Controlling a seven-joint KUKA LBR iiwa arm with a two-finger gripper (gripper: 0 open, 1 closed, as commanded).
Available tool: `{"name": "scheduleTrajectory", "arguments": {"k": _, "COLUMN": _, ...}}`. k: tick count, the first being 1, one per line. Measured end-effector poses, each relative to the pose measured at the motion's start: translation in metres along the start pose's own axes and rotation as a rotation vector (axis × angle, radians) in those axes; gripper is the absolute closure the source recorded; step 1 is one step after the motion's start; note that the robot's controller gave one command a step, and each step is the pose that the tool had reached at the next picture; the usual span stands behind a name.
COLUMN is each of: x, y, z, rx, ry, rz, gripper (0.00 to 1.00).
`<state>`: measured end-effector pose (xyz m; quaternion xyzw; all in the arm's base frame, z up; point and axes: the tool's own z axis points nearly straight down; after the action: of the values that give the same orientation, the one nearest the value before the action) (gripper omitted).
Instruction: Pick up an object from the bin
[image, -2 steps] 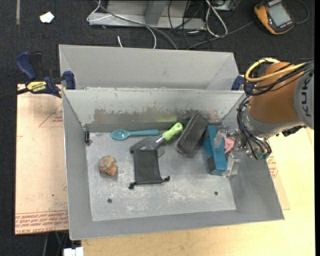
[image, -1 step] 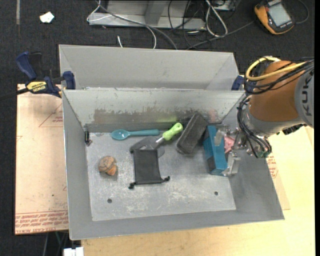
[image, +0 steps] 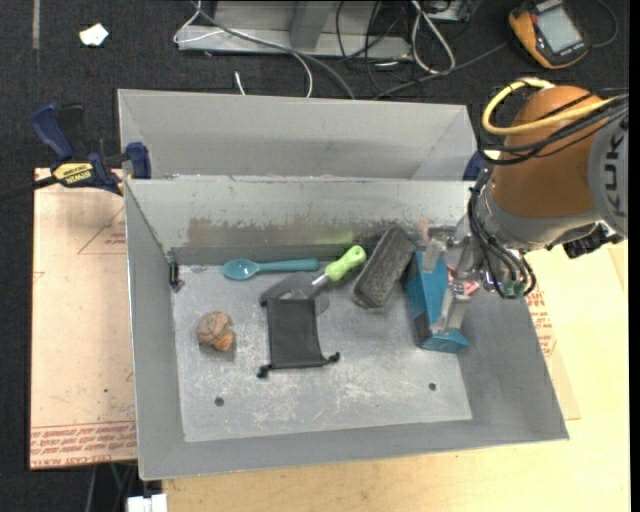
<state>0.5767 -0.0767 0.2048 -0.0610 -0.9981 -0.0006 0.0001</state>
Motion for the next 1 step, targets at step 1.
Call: {"name": "scheduleTrajectory", "arguments": {"k": 1, "x": -0.0387, "y": 0.0422, "z": -0.0049, "rx": 0.0, "ry": -0.002, "rz": 0.038, "gripper": 0.0}}
